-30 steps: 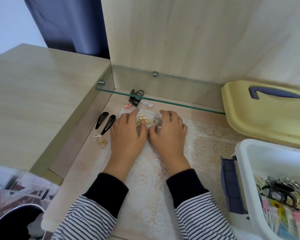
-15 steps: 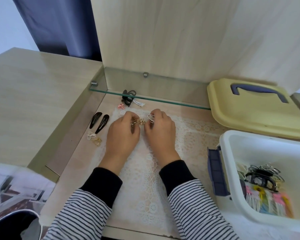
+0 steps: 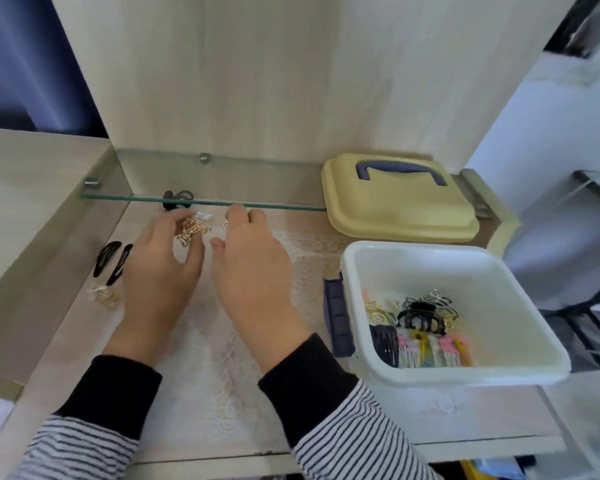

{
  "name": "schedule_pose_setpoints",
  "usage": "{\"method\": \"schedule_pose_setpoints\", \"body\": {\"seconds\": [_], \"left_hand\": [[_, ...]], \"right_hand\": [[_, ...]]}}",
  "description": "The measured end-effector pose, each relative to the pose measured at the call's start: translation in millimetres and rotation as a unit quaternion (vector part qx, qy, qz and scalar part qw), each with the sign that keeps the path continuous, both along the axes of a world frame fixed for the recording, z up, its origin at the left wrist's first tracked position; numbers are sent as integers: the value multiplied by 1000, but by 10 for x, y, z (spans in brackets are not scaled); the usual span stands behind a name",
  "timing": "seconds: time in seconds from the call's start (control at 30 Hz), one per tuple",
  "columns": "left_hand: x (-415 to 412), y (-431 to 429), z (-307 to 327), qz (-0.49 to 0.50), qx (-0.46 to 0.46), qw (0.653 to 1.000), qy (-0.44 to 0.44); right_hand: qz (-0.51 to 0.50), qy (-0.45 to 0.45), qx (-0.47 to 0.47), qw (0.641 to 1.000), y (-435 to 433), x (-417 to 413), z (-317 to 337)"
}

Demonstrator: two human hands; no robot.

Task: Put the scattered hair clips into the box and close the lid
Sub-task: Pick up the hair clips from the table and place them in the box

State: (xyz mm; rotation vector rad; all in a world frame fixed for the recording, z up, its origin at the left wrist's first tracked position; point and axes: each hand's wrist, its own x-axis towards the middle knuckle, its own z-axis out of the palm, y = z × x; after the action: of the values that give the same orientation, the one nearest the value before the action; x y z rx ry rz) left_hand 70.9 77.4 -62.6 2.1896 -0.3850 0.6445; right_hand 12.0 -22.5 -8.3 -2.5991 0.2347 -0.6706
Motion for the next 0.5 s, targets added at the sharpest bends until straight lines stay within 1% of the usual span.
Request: {"method": "schedule_pose_setpoints", "body": {"seconds": [0.1,0.13,0.2,0.27,0.33,0.4,0.5], "left_hand": [[-80,-169,307,-49,-46,998,15],[-138,-248,418,-71,-54,996,18],[-287,-367,633,-111,-78,990,36],[-473,-536,816,-158,-125,974,101],[-650,-722,954,-220,-146,950,168],[-783,-880,1033,-271,-118,935,199],[-930,-1143,1055,-313,-1,931,188]], "right_hand": [[16,-28,12,999,-174,-264,222],[32,-27,41,998,-280,-369,305],[64,-2,132,989,-496,-578,491],[73,34,219,972,-794,-810,666],[86,64,269,957,-1098,-1006,804],[96,77,301,945,-1384,-1129,876],[75,99,310,943,-1825,-1254,852]]}}
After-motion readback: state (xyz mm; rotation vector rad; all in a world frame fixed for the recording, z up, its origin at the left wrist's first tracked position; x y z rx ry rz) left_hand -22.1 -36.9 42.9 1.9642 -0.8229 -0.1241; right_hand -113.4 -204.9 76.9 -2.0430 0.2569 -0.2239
